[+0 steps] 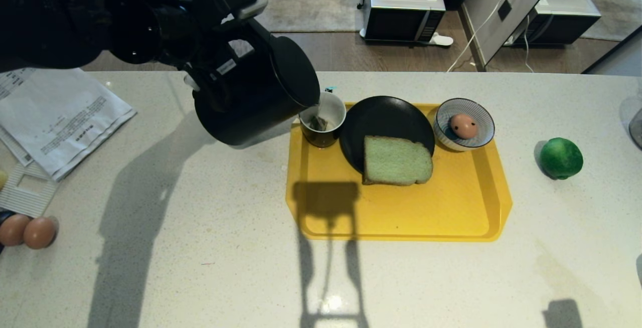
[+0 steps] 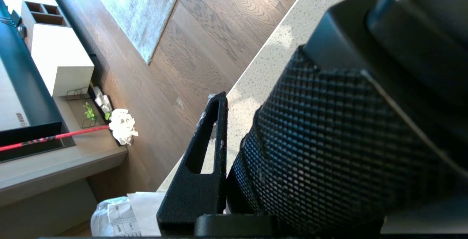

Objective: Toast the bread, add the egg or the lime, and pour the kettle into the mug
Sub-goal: Pour water into a cup

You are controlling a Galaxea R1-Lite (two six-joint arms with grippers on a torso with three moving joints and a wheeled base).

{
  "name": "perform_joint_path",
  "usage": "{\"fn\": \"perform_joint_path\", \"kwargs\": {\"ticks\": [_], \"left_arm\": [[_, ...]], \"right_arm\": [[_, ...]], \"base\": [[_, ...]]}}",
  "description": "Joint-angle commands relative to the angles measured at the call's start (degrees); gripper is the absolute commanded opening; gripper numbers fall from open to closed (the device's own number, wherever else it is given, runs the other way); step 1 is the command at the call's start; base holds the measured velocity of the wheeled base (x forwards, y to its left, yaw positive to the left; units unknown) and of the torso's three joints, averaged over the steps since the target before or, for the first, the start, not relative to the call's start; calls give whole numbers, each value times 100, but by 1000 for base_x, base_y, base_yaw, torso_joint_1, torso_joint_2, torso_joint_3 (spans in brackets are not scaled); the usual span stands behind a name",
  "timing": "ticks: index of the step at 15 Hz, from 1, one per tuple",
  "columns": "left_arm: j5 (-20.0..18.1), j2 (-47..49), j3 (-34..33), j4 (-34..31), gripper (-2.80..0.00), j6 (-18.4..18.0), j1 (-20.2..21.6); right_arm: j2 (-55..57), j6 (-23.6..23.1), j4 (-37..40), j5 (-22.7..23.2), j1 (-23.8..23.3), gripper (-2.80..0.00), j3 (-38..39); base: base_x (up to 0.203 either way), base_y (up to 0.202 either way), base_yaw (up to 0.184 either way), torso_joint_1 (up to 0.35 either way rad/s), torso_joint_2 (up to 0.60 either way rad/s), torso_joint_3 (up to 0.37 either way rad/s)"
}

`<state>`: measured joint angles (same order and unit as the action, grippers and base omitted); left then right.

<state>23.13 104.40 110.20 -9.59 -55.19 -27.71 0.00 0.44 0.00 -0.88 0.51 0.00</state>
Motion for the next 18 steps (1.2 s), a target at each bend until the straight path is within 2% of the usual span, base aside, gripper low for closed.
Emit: {"fn": "perform_joint_path", "kwargs": {"ticks": [1,18], "left_arm": [[43,-25,1,9,-280,-36,-50],[324,-288,10,-185,-280,-150,-182]], "right_arm": [[0,0,0,0,2,-280,9],[0,0,0,0,2,-280,3]], "base": [[0,0,0,0,0,0],[0,0,0,0,0,0]]}}
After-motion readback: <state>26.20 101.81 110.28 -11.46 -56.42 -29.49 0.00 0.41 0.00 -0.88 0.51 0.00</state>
